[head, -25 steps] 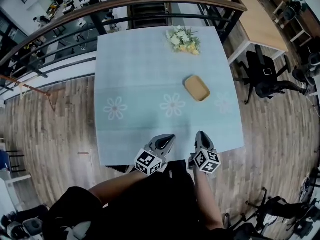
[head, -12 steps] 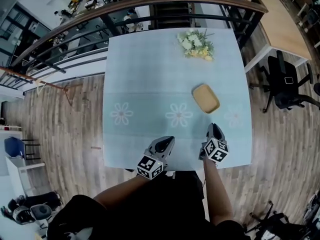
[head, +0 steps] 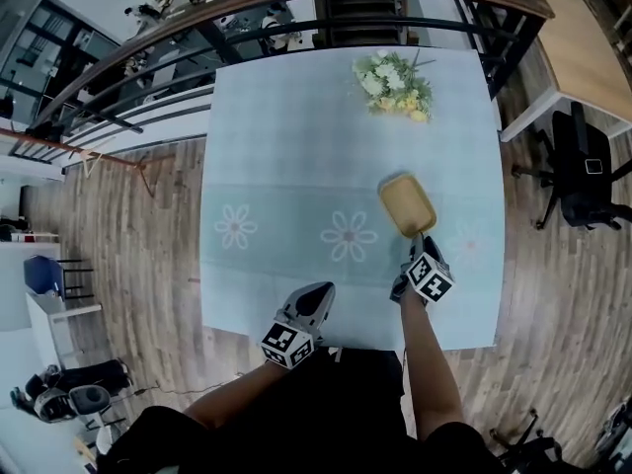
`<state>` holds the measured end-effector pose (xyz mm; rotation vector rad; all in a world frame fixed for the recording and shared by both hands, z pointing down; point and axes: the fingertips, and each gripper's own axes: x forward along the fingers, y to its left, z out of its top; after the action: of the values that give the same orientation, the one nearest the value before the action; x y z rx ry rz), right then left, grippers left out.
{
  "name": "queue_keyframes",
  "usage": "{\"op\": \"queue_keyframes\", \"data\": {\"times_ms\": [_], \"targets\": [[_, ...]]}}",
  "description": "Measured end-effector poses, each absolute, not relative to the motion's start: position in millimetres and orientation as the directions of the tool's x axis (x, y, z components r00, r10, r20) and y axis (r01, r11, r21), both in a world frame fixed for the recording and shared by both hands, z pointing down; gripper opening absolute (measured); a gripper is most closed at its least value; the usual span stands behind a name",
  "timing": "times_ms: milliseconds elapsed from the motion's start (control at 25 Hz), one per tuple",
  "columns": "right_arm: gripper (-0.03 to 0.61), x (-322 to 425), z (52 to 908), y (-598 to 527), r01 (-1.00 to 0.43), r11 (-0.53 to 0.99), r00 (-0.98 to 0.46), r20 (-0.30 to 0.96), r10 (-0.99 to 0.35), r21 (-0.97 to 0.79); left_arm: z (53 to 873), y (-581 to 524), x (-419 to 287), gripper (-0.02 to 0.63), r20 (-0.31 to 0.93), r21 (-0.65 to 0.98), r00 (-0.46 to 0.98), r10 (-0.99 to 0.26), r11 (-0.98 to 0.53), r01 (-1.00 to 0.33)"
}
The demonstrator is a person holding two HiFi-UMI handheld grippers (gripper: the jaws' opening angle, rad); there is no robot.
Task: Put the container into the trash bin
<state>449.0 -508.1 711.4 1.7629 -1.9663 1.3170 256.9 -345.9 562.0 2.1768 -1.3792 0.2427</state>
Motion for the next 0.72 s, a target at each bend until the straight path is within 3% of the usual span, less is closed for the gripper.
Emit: {"op": "queue_keyframes", "data": {"times_ms": [320,720], "targets": [[0.103,452,748,-526,-0.782,-0.252,-0.292,0.693,-0.660,-0.570,568,-342,273,0.014,0.452,0.317,0.413,-0.791,-0.290,-0.903],[0.049,450,745,-516,-0.790,-0.240,-0.314,0.709,-0.632,-0.564,561,-321,257,0.014,0.418,0.302,0.350,-0.838,-0.235,-0.924]]}}
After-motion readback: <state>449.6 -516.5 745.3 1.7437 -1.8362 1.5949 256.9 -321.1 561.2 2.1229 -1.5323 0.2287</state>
